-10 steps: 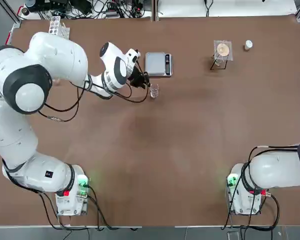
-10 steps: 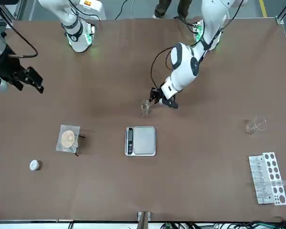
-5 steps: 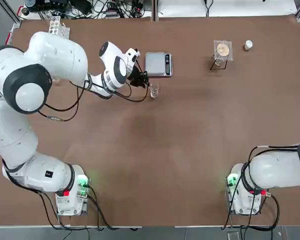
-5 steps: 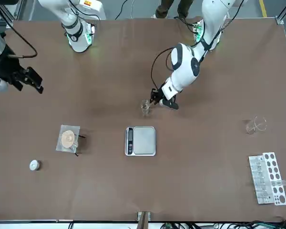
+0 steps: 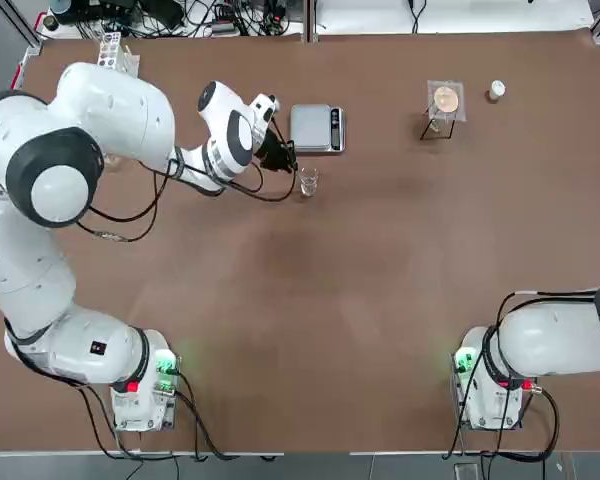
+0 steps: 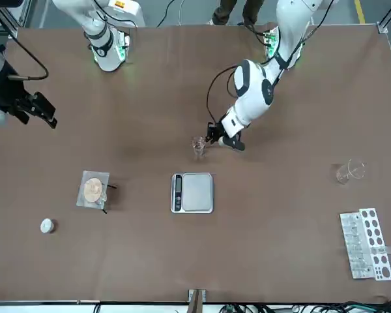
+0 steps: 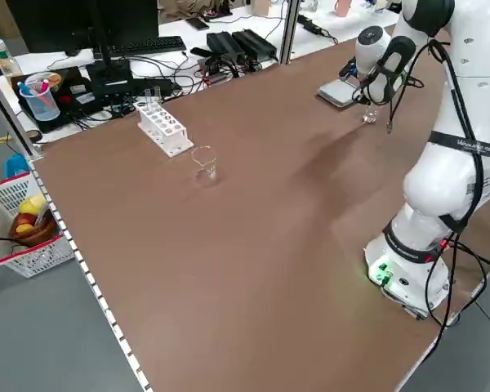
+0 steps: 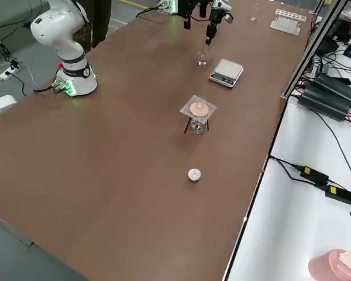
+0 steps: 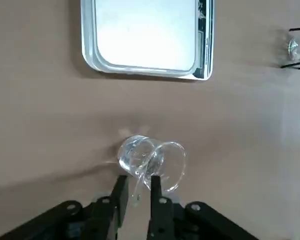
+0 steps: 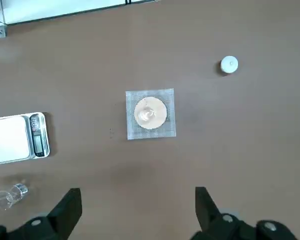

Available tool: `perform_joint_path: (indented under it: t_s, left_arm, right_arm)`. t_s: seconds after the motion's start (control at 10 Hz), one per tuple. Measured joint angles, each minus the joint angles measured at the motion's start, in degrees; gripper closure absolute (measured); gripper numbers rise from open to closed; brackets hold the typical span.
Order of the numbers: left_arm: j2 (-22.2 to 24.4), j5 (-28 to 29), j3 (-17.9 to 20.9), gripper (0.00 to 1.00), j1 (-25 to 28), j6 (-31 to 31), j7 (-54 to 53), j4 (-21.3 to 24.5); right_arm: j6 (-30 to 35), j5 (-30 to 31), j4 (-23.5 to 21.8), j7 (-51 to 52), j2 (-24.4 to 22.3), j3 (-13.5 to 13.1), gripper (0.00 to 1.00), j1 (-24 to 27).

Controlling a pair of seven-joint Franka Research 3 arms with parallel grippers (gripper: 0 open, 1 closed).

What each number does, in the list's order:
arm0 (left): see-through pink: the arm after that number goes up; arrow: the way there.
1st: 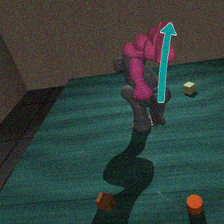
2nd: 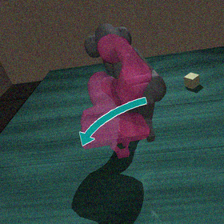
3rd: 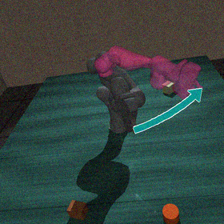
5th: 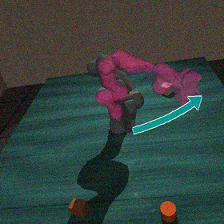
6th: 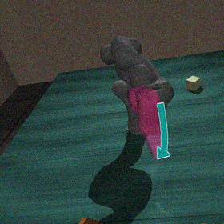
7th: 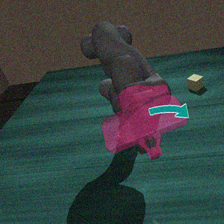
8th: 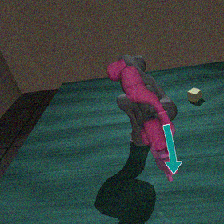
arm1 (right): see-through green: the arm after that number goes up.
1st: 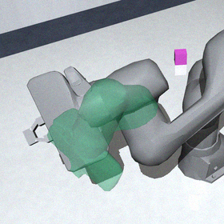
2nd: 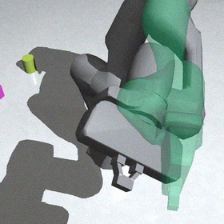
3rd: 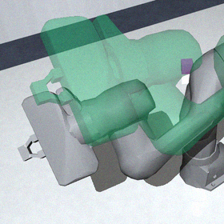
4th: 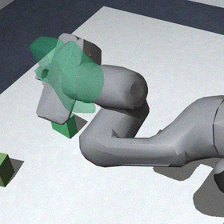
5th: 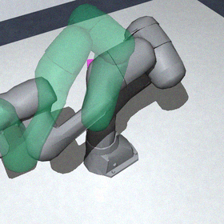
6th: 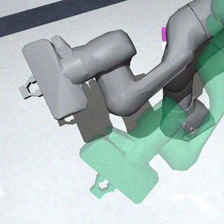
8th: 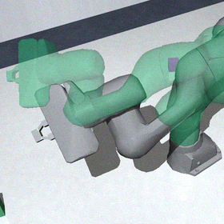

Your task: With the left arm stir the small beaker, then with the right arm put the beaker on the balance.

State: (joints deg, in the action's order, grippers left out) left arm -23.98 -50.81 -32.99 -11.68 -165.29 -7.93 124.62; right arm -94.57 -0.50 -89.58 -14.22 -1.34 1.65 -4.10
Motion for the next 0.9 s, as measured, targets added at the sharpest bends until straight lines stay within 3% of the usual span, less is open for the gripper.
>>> perform_joint_path:
  t_s: [0.9]
  left_arm:
    - [-0.11, 0.0, 0.07, 0.92, 0.0, 0.0, 0.03, -0.34]
  right_arm:
    - [-0.28, 0.0, 0.0, 0.0, 0.02, 0.16, 0.0, -0.01]
